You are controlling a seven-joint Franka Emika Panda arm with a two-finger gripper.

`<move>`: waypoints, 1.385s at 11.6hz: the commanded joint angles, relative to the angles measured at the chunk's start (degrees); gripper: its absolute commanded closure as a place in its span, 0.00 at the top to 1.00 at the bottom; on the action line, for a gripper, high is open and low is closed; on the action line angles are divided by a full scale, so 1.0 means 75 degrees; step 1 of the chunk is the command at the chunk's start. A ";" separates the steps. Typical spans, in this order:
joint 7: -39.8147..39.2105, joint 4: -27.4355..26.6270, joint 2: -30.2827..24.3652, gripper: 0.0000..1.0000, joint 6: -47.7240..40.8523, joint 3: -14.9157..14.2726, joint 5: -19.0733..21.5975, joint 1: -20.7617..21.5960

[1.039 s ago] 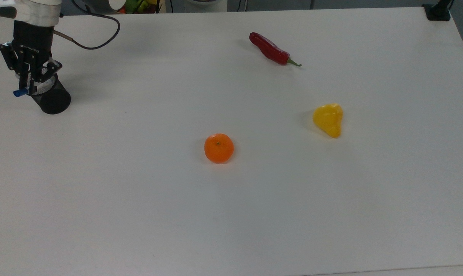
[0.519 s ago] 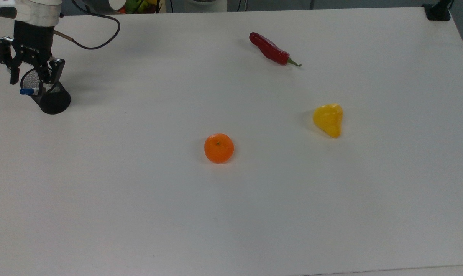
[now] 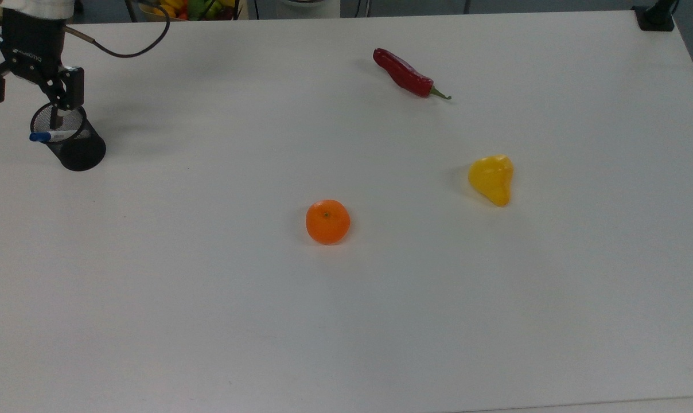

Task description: Place marker

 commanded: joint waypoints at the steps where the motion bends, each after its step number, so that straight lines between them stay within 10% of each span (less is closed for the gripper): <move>1: 0.1100 0.0740 -0.0685 1.00 -0.2300 0.0195 0.0133 0.0067; 9: 0.2606 0.2240 -0.1494 1.00 -0.7246 0.2244 0.0098 0.0254; 16: 0.1883 0.1996 -0.1987 1.00 -0.8107 0.2259 0.0063 0.1706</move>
